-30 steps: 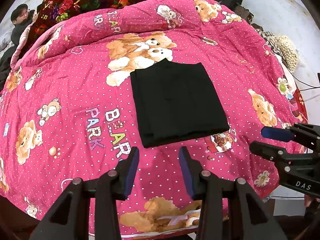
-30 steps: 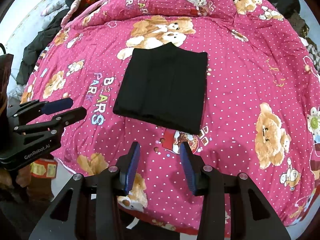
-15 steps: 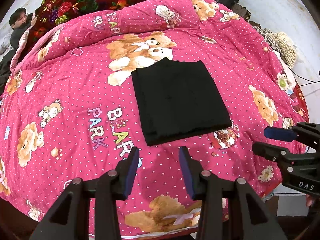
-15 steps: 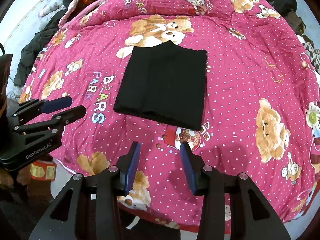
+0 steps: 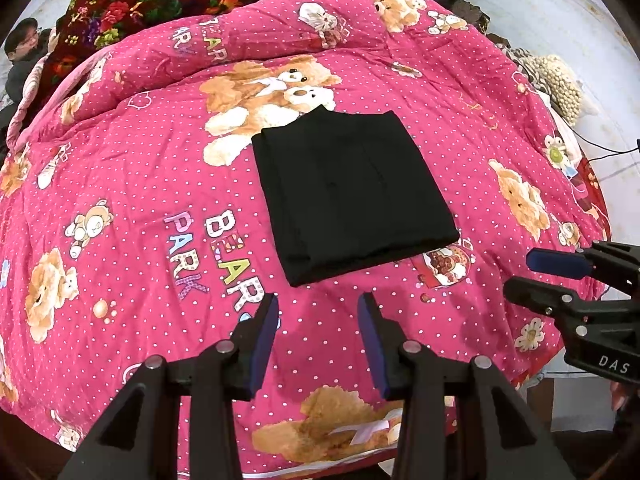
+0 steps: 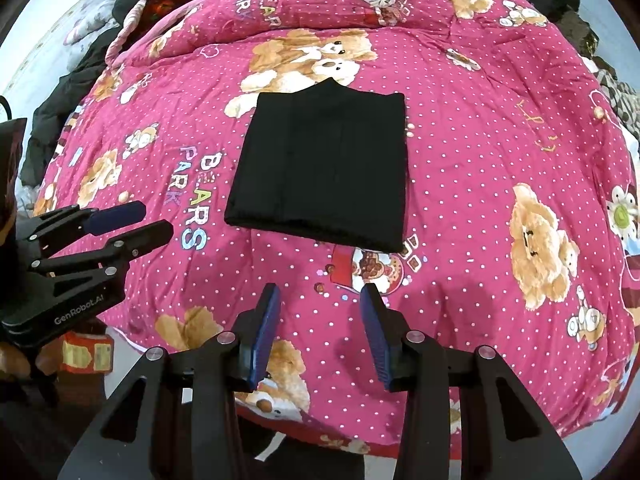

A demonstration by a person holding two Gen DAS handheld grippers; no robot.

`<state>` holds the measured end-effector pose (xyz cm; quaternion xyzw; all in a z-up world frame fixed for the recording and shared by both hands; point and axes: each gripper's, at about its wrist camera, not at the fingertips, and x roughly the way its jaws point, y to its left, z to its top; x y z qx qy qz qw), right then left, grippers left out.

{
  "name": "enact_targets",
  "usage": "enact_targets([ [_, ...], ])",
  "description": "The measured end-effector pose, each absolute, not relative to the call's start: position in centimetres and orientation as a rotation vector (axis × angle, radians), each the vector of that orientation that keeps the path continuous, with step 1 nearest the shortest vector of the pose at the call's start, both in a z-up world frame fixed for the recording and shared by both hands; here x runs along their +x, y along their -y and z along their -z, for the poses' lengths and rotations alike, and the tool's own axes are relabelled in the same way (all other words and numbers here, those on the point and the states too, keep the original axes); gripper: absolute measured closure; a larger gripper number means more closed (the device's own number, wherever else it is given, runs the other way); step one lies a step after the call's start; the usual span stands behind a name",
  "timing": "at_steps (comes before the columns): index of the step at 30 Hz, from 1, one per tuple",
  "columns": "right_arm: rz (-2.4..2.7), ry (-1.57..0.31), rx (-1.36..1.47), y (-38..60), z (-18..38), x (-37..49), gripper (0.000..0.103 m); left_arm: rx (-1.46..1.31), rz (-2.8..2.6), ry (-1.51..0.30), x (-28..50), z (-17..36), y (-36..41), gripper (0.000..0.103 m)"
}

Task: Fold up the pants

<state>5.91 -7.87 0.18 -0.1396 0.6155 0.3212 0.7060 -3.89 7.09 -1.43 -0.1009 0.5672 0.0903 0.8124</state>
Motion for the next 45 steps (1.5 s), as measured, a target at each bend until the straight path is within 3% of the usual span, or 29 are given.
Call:
enact_targets([
  [45, -0.633, -1.388, -0.344, 6.1, -0.1, 4.8, 0.061, -0.222, -0.134, -1.204, -3.6, 2.2, -9.3, 0.059],
])
